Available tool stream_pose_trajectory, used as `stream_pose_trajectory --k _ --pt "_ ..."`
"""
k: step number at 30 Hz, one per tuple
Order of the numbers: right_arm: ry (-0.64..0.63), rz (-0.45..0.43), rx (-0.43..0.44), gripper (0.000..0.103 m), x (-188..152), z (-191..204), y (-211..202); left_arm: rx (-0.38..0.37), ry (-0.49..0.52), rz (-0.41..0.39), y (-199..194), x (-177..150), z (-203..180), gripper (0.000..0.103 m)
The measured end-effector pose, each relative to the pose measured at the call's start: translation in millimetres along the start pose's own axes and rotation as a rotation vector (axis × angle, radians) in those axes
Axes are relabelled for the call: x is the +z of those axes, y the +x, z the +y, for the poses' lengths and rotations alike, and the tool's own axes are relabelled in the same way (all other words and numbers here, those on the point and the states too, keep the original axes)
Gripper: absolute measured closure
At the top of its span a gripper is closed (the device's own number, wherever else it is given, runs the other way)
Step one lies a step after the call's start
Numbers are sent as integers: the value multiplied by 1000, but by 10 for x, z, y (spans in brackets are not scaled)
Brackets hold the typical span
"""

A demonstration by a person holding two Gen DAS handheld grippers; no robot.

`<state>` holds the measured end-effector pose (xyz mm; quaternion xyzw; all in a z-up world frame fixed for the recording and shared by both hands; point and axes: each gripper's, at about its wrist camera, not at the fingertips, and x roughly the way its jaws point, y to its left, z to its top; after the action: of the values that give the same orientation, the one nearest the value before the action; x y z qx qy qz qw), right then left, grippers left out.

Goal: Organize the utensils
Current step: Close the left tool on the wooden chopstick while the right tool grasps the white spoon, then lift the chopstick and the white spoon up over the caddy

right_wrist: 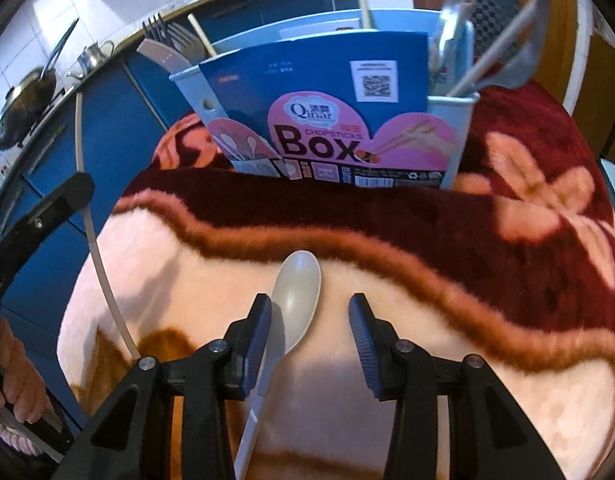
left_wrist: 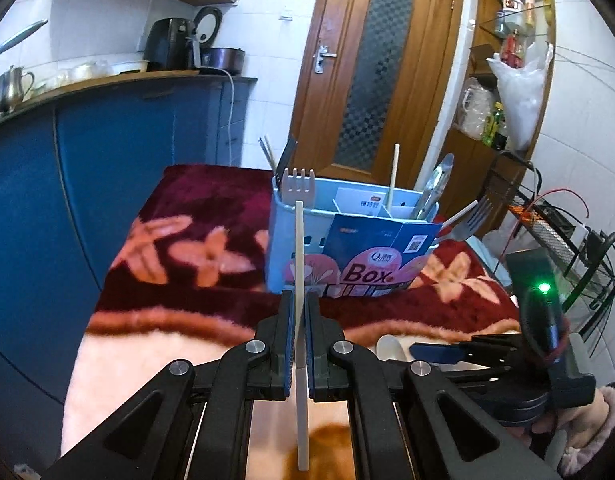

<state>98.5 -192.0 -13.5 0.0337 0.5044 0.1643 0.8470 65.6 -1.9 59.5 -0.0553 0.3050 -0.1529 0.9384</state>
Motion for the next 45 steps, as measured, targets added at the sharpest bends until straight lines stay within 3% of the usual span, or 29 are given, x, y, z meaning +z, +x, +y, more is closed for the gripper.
stream_pose_trajectory --k 3,7,8,18,29,39,45 --pt "-12 3 -7 69 34 0 23 -6 -2 -7 -9 8 -2 99" --pt "-10 -7 2 94 36 -55 4 -4 -8 -20 -33 17 16 99" --pt "-2 -11 20 96 29 -78 -9 -2 -10 -23 -37 14 22 99" --pt "54 -142 128 99 -111 -120 -358 -13 -21 -60 -89 67 -40 99" --pt "87 -477 36 99 -27 -179 -1037 -40 -7 -175 -170 461 -249 99" --pt "121 -666 -27 99 366 -306 -1355 -36 -34 -319 -70 943 -342 99" --pt "81 -794 -126 99 562 -226 -1491 -16 -40 -370 67 1181 -332 98"
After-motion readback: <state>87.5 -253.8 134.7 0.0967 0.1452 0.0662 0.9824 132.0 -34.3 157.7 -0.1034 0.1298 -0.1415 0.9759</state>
